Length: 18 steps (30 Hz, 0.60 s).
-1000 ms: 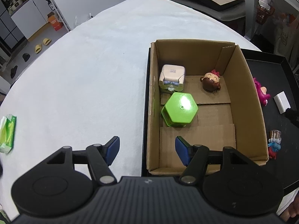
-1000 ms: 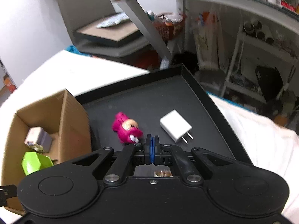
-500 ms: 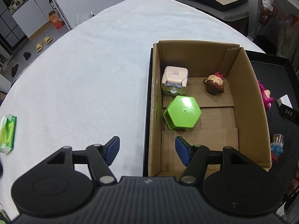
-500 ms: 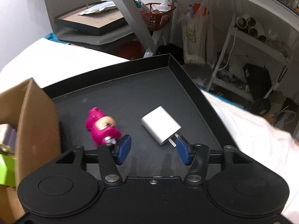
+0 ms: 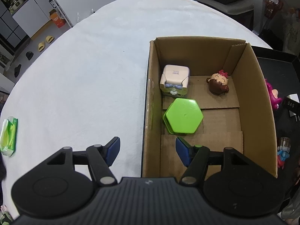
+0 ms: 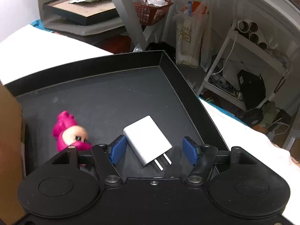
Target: Organize rigid objects
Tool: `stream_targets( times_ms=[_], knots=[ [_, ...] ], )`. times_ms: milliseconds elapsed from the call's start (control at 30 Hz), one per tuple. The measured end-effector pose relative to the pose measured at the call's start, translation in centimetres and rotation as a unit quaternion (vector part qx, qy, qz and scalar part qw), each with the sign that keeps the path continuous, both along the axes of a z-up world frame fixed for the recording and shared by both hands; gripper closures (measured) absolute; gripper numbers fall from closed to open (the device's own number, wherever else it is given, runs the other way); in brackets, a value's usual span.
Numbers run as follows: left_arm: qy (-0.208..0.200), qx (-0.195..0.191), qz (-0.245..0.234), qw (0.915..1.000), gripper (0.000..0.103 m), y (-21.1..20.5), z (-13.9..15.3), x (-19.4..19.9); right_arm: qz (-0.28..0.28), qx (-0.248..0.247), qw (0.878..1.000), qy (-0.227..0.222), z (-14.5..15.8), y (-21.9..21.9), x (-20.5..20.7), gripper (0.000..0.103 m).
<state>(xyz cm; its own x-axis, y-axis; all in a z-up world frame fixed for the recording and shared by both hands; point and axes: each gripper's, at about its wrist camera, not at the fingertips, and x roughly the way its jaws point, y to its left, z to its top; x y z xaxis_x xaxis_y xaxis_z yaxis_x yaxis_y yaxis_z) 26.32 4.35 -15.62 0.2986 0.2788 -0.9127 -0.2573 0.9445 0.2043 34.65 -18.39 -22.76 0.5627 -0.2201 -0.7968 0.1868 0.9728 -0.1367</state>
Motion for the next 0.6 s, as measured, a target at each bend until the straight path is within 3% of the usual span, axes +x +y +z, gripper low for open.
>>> stream_targets(
  times_ms=[67,167,200,600],
  knots=[
    [0.001,0.0,-0.001,1.0,0.039,-0.2,0.0,0.1,-0.007,0.017,1.0,-0.002,0.0,-0.7,0.2,0.04],
    [0.001,0.002,-0.002,1.0,0.039,-0.3,0.2,0.2,0.002,0.039,0.999,-0.009,-0.1,-1.1,0.3,0.062],
    [0.0,0.002,-0.002,1.0,0.039,-0.3,0.2,0.2,0.005,0.032,0.999,-0.009,0.0,-1.0,0.4,0.065],
    [-0.005,-0.002,0.004,1.0,0.039,0.1,0.6,-0.5,0.046,0.045,0.997,-0.041,2.7,0.2,-1.1,0.067]
  ],
)
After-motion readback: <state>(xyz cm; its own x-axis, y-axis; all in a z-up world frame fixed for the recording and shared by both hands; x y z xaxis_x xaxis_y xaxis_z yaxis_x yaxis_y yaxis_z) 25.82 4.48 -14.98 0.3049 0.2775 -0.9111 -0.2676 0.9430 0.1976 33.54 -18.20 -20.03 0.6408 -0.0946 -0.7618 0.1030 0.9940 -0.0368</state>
